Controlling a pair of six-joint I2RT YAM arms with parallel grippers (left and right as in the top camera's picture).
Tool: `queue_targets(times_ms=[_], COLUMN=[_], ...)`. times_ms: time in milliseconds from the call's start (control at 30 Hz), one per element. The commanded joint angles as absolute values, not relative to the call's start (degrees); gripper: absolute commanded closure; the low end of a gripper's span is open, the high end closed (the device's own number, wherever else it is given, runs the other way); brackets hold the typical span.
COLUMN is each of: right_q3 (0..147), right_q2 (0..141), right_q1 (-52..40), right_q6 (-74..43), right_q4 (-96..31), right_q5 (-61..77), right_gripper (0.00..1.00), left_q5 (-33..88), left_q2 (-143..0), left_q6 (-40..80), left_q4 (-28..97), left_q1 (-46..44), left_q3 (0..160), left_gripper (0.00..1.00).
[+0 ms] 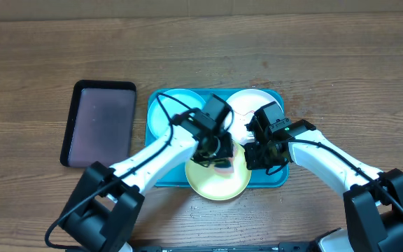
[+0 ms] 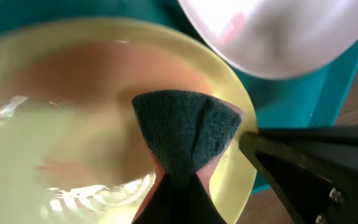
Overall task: Clean dirty plates on tray and stack at the side
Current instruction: 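Scrub the yellow plate with the sponge while right gripper holds it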
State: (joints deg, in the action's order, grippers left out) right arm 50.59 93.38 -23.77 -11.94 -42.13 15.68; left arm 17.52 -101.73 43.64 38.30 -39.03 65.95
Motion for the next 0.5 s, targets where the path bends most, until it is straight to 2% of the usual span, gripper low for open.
queue_targets(times_ms=[0,133,467], right_q3=[51.7,51.7,51.7], right_q2=[93.6,93.6,93.6], right_q1=[-24.1,-24.1,-24.1], right_q6=[-11.8,-11.8,-11.8], right_q4=[-42.3,-42.3,-42.5], right_q5=[15.0,15.0,15.0], right_gripper=[0.96,0.96,0.96], left_q5=[16.1,15.6,4.6], left_q2=[-104.9,-105.5,-105.4], left_q6=[47.9,48.9,53.8], left_q4=[38.4,39.4,41.7], left_q1=[-41.0,-39.9,-34.1], left_q3=[66.5,66.5,66.5], left_gripper=[0.96,0.96,0.96])
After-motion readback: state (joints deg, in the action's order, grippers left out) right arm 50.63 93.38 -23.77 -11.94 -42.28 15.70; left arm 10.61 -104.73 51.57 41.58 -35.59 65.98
